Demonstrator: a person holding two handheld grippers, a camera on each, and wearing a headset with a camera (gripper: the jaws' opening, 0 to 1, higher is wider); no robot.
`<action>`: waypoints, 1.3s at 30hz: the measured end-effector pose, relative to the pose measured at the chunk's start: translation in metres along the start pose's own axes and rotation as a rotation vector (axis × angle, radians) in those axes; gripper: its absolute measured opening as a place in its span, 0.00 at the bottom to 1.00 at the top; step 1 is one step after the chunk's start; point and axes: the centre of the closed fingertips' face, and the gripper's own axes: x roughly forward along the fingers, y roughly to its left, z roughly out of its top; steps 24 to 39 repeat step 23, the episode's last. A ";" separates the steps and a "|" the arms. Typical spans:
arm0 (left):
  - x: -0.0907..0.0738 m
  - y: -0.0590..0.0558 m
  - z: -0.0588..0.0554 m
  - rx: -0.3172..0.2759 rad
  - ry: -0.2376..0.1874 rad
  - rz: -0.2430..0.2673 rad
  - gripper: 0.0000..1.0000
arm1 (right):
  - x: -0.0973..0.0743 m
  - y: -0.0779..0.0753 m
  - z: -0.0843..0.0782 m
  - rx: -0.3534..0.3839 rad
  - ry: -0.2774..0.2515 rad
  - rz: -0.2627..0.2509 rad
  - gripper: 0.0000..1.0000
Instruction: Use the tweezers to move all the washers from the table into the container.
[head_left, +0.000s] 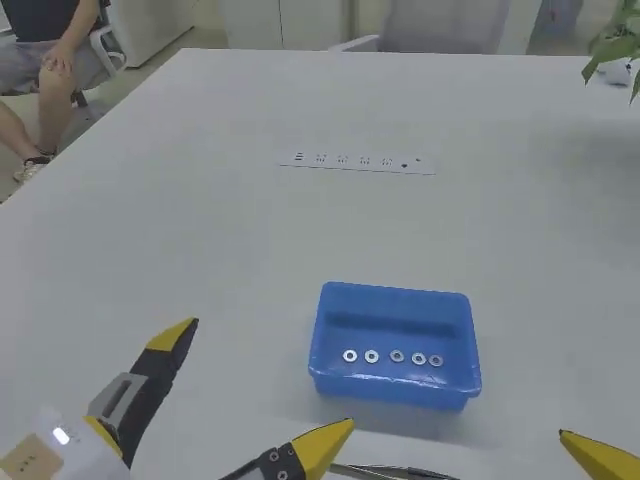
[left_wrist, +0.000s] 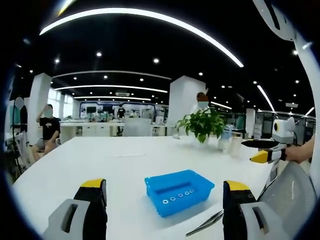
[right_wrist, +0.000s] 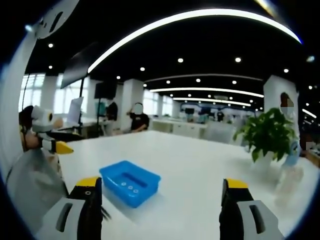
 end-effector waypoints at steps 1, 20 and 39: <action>0.000 -0.001 0.000 -0.005 -0.002 -0.003 0.99 | 0.000 0.000 -0.001 -0.004 0.008 0.001 0.97; -0.002 0.003 -0.002 -0.010 0.014 0.012 0.99 | -0.004 -0.005 -0.004 0.024 0.021 -0.036 0.97; -0.003 0.004 -0.004 -0.022 0.023 0.015 0.99 | -0.004 -0.005 -0.003 0.033 0.017 -0.034 0.97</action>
